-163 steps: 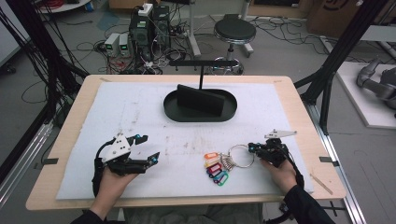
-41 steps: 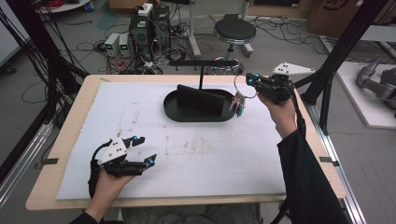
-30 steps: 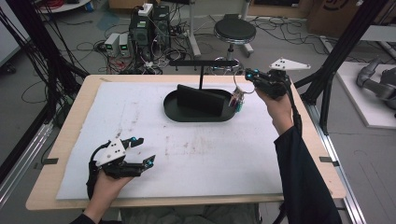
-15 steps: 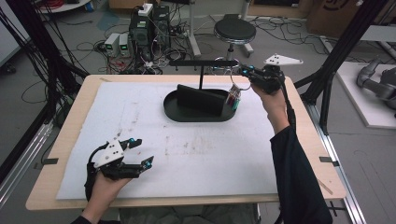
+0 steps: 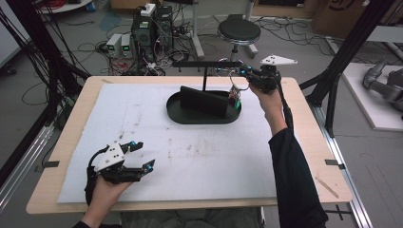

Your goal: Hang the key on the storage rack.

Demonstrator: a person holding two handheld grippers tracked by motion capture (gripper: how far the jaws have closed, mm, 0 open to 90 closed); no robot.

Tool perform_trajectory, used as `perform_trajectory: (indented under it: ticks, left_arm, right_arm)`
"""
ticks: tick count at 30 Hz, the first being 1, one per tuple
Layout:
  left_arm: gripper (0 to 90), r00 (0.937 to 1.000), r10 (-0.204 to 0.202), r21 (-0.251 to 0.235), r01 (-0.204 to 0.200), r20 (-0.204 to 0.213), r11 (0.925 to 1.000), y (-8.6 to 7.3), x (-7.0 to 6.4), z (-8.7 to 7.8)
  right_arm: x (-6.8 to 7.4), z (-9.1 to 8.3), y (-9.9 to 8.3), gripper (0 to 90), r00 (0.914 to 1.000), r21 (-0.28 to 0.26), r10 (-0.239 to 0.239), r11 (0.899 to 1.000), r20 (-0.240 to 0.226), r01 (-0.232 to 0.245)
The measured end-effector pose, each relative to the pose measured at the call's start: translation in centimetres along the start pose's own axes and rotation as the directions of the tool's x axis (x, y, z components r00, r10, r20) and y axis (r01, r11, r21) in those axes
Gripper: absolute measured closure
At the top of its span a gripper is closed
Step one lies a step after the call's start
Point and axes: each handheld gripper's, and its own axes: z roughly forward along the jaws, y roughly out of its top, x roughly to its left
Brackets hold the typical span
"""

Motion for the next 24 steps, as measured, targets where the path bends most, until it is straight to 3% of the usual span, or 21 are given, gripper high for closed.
perform_trajectory:
  ticks: [6, 14, 24]
  left_arm:
    - [24.9, 1.0000, 0.001, -0.004, -0.001, -0.001, 1.0000, 0.0, 0.0, -0.2]
    - [24.9, 1.0000, 0.000, -0.002, 0.000, -0.007, 1.0000, -0.2, -0.1, -0.5]
    - [24.9, 0.9998, -0.008, 0.000, 0.008, -0.019, 1.0000, -0.4, 0.0, -0.9]
  right_arm:
    - [-0.2, 0.7, -0.1, 87.7, 1.0000, 0.001, 0.009, 1.000, 0.004, -0.009]
    - [-1.1, 1.2, -0.7, 87.7, 0.9976, 0.001, 0.068, 0.998, 0.004, -0.068]
    - [-1.6, 1.8, -1.2, 87.7, 0.9979, 0.023, 0.060, 0.998, 0.024, -0.060]
